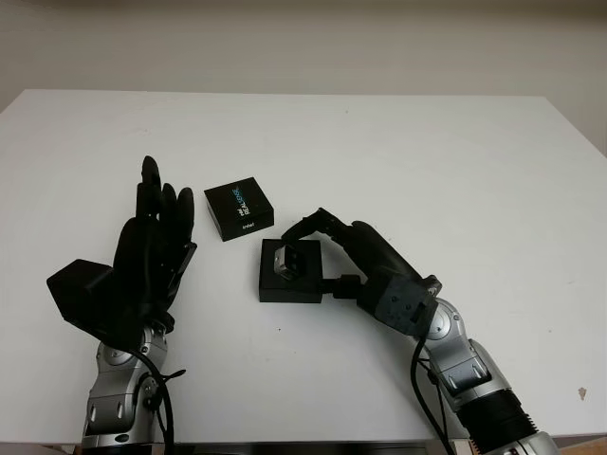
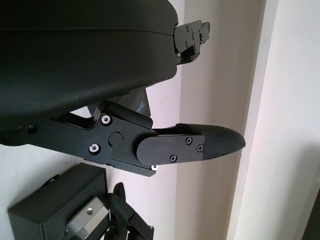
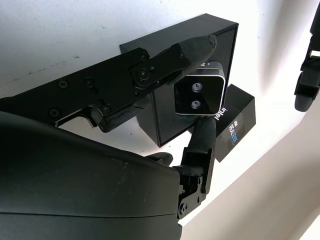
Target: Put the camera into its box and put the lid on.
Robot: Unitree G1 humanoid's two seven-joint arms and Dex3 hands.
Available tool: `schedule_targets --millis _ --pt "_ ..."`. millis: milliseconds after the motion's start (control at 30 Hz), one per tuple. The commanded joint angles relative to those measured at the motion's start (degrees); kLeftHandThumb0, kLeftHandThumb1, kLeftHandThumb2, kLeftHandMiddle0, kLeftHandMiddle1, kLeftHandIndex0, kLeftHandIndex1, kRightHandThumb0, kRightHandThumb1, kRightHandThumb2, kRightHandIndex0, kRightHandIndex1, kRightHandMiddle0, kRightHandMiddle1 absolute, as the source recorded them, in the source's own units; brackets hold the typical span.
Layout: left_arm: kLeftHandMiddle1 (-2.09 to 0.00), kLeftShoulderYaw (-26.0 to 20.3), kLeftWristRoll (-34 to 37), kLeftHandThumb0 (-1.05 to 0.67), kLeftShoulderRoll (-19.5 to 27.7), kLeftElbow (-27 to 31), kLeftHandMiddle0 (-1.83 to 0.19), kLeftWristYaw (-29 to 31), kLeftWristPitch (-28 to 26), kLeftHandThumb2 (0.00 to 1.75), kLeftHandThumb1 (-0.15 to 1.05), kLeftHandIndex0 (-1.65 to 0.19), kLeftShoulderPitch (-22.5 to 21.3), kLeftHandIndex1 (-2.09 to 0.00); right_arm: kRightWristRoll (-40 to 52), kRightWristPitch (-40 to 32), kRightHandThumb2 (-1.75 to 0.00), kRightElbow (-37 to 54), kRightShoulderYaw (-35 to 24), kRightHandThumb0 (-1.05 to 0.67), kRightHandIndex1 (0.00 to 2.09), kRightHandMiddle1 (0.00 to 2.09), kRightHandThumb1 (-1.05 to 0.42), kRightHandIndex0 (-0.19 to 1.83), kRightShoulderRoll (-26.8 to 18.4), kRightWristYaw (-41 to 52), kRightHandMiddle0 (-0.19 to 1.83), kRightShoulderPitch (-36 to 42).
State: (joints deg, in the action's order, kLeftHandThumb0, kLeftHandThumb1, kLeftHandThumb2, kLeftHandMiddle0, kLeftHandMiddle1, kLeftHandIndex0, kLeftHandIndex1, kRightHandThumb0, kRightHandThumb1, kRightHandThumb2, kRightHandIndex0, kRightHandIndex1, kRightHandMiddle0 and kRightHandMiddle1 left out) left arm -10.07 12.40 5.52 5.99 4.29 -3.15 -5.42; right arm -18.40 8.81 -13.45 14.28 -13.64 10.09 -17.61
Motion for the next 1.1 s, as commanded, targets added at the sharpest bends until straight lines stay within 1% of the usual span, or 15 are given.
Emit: schedule_targets --millis 0,67,200,300,367,400,500,600,900,1067 --pt "0.0 0.3 0.0 -0.67 -0.3 0.8 0.19 0.2 0.3 0.43 1.05 0.19 0.3 0.0 -0.2 0.7 -0.05 -0.1 0.0 -0.55 0.27 1.16 -0.88 0.24 -0.1 -0.1 0.2 -0.5" --pt "0.0 0.2 0.2 -0.67 -0.3 0.8 0.19 0.3 0.2 0.43 1.05 0.19 0.2 0.0 0.1 1.1 -0.05 -0.1 -0.1 -0.54 0.28 1.19 -0.87 0.26 -0.1 0.0 0.24 -0.4" --pt "0.0 0.1 0.2 -0.67 -0.3 0.8 0.19 0.2 0.0 0.42 1.05 0.19 0.1 0.0 0.9 3.5 -0.06 -1.3 -0.4 -0.45 0.36 1.45 -0.9 0.29 -0.1 0.1 0.36 -0.7" --pt "0.0 0.1 0.1 -0.66 -0.2 0.6 0.19 0.4 0.3 0.43 1.05 0.19 0.1 0.0 0.7 5.5 -0.06 -2.6 -0.3 -0.4 0.41 1.52 -0.91 0.29 -0.5 0.2 0.41 -1.1" --pt "0.0 0.0 0.3 -0.67 -0.3 0.9 0.19 0.1 -0.1 0.43 1.05 0.19 0.1 0.0 0.9 6.2 -0.05 -3.2 -0.4 -0.39 0.55 1.56 -0.91 0.23 -0.5 0.4 0.41 -1.2" --pt "0.0 0.1 0.2 -0.67 -0.4 0.9 0.19 0.0 -0.1 0.42 1.05 0.19 0.1 0.0 1.0 6.2 -0.05 -3.3 -0.4 -0.39 0.66 1.58 -0.9 0.19 -0.5 0.5 0.42 -1.3" --pt "0.0 0.2 -0.2 -0.67 -0.1 0.8 0.19 0.1 0.2 0.43 1.05 0.19 0.2 0.0 0.7 6.6 -0.06 -3.8 -0.4 -0.4 0.79 1.59 -0.9 0.15 -0.6 0.4 0.43 -1.4" --pt "0.0 0.3 -0.5 -0.68 -0.1 1.1 0.19 -0.2 0.0 0.43 1.05 0.19 0.2 0.0 0.3 6.9 -0.06 -4.2 -0.4 -0.41 0.84 1.58 -0.91 0.15 -0.6 0.0 0.42 -1.5" --pt "0.0 0.3 -0.4 -0.68 -0.3 1.2 0.19 -0.3 -0.1 0.42 1.05 0.19 0.3 0.0 -0.8 9.1 -0.05 -5.0 -0.2 -0.4 0.92 1.54 -0.91 0.14 -0.7 -1.1 0.4 -1.6" --pt "0.0 0.3 -0.3 -0.68 -0.3 1.0 0.19 -0.4 -0.2 0.42 1.05 0.19 0.0 0.0 1.1 9.7 -0.06 -5.4 -1.0 -0.39 0.91 1.54 -0.93 0.12 0.2 -1.0 0.37 -1.7"
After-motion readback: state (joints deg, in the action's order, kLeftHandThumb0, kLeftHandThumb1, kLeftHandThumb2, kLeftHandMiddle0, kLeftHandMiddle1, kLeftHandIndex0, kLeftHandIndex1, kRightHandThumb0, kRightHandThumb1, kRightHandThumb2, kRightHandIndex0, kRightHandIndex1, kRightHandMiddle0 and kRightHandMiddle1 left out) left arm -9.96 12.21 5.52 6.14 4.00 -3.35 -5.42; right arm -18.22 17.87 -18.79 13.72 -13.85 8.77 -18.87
